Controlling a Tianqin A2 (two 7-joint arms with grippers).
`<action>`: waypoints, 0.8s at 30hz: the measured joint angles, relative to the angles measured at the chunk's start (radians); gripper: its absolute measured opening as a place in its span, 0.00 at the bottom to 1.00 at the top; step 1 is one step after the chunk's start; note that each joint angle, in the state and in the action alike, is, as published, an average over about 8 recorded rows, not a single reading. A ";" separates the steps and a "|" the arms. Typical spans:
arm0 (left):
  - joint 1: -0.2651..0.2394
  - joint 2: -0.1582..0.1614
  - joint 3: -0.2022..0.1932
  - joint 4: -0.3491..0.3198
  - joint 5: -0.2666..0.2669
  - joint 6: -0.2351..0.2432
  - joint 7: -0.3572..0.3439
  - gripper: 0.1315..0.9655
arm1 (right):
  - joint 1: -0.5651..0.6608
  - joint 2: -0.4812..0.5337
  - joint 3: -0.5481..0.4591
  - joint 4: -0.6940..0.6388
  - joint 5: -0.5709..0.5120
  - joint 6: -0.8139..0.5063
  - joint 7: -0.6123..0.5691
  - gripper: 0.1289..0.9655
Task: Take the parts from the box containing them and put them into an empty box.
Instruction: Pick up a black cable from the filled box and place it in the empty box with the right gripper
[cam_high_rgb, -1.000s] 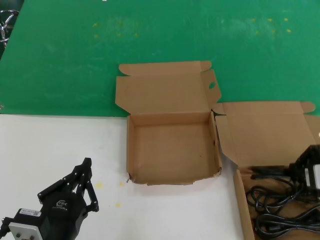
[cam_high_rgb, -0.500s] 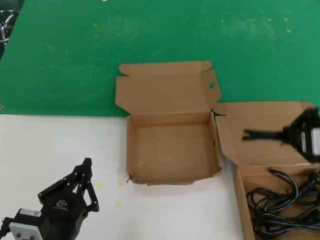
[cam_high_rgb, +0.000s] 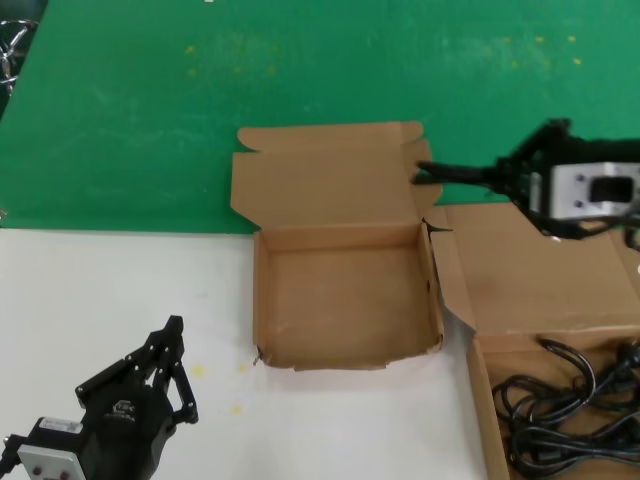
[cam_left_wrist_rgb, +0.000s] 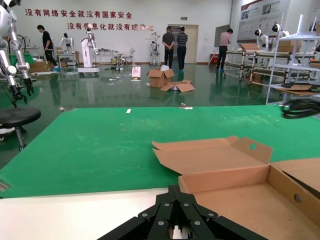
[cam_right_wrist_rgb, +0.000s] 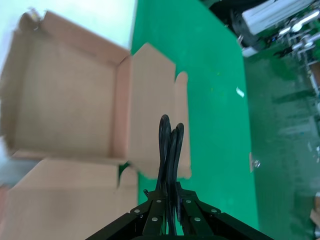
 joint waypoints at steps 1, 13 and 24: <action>0.000 0.000 0.000 0.000 0.000 0.000 0.000 0.00 | 0.009 -0.015 -0.004 -0.015 0.001 0.009 -0.007 0.05; 0.000 0.000 0.000 0.000 0.000 0.000 0.000 0.00 | 0.094 -0.190 -0.059 -0.273 0.054 0.122 -0.157 0.05; 0.000 0.000 0.000 0.000 0.000 0.000 0.000 0.00 | 0.157 -0.337 -0.096 -0.563 0.142 0.217 -0.341 0.05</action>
